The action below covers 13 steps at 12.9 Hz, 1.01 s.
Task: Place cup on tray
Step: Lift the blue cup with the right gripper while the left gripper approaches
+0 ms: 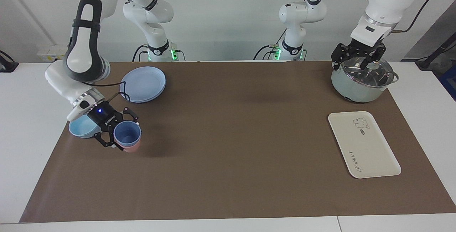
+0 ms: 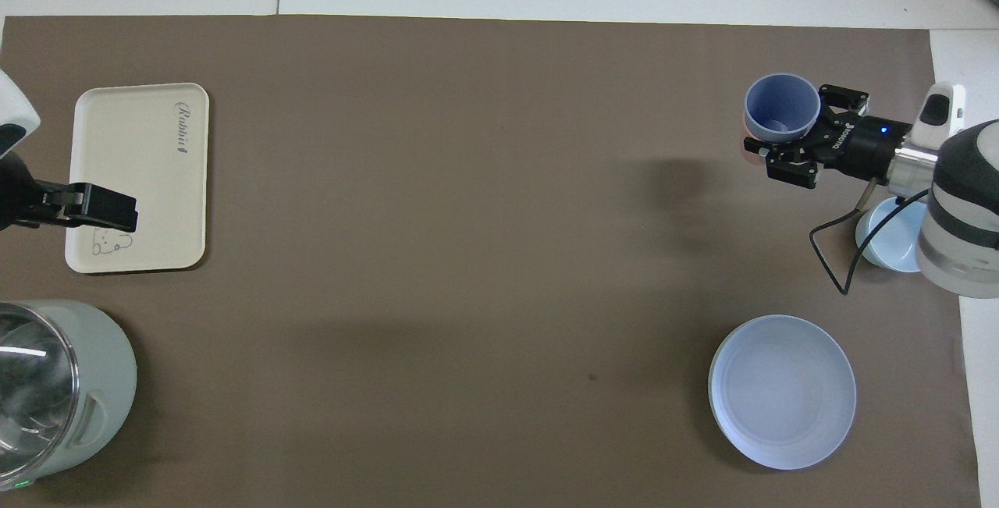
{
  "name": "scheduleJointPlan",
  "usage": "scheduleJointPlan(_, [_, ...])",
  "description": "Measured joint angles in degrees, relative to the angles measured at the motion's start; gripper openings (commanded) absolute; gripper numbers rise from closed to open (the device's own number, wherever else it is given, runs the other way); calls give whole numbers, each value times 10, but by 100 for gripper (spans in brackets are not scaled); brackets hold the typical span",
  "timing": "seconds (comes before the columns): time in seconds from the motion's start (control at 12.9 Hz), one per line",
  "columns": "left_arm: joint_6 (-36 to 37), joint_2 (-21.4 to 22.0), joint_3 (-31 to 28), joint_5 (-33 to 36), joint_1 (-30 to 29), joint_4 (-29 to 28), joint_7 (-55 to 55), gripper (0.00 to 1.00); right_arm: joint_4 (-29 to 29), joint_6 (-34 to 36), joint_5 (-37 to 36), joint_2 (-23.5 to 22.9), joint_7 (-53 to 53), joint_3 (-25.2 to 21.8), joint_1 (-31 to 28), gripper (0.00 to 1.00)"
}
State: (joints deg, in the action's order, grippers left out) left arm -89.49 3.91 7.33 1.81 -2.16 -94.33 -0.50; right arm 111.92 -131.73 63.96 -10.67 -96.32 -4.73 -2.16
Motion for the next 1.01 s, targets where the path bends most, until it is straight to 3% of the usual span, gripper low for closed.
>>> scheduleJointPlan(0.31, [-15,5,2,-9,-1,-19,3,100,-4,0,-192,55,204,1,49,0])
scheduleJointPlan(0.7, [-59,29,6,-160,7,-80,123,100,-16,0,-423,84,479,5,186,0])
scheduleJointPlan(1.01, [-149,24,12,-303,62,-103,293,100,-24,4,-498,84,585,6,260,0])
